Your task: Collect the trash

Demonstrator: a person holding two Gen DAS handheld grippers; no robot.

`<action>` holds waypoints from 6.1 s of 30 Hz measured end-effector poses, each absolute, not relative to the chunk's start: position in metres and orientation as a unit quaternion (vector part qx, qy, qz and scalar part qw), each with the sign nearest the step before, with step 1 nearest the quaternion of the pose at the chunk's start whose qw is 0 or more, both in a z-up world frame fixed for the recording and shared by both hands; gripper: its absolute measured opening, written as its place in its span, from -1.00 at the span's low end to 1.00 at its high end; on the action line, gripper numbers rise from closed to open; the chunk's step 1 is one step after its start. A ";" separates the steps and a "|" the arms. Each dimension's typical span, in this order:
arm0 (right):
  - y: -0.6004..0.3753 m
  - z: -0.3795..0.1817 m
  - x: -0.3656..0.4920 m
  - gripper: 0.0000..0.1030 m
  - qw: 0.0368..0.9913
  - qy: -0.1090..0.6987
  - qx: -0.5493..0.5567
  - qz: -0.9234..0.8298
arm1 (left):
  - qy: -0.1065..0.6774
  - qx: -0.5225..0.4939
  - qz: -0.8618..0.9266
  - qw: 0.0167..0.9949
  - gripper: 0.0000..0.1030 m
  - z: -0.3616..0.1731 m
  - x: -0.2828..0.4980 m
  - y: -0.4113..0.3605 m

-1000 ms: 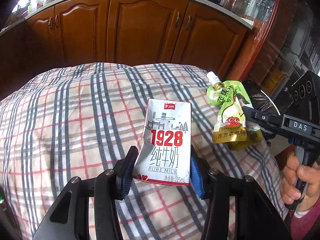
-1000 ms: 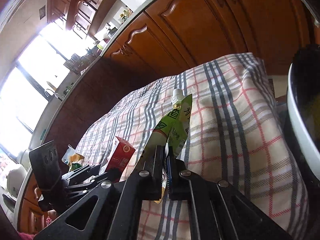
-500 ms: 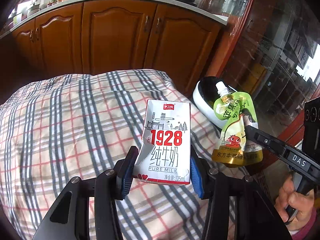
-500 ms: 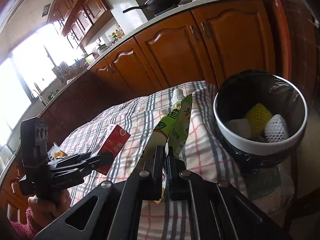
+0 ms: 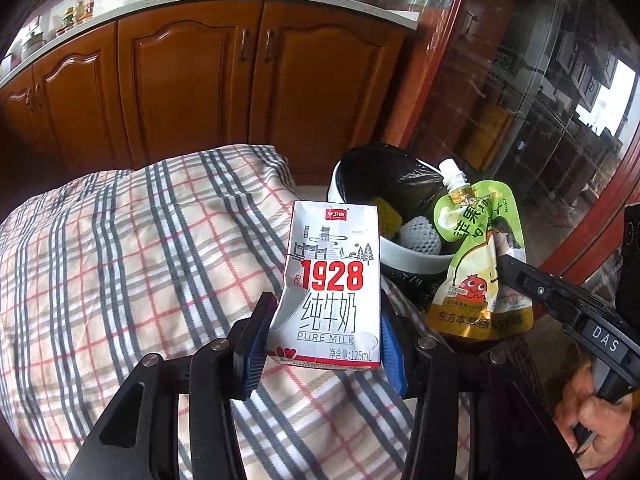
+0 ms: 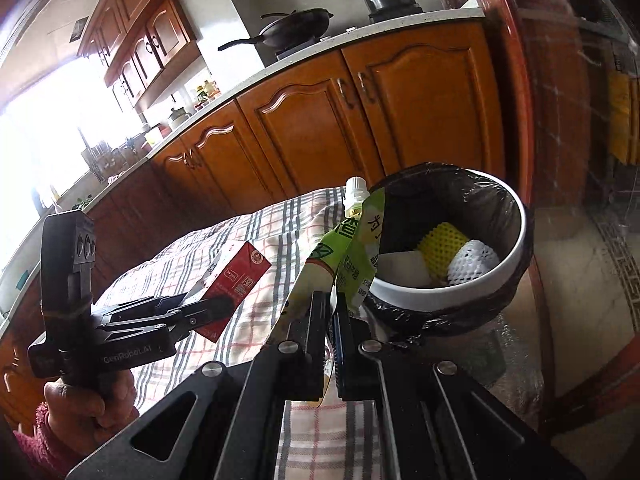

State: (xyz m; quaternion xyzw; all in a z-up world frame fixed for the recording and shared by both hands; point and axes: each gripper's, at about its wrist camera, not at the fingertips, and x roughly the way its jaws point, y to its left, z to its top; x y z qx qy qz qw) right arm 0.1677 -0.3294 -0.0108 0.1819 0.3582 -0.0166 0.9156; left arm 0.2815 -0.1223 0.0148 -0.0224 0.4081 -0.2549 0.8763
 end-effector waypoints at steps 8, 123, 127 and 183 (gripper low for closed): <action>-0.357 -0.015 0.173 -0.94 0.911 0.361 0.200 -0.030 | 0.407 -0.003 -0.265 0.874 -0.10 0.021 0.302 -0.159; -0.226 -0.019 0.080 1.00 0.975 0.182 0.046 -0.116 | 0.207 -0.034 -0.091 0.973 0.99 -0.015 0.105 -0.060; -0.223 -0.019 0.080 1.00 0.976 0.185 0.047 -0.110 | 0.208 -0.031 -0.087 0.974 0.99 -0.016 0.106 -0.057; -0.223 -0.017 0.079 1.00 0.979 0.176 0.051 -0.087 | 0.194 -0.002 -0.079 0.978 0.99 -0.026 0.113 -0.049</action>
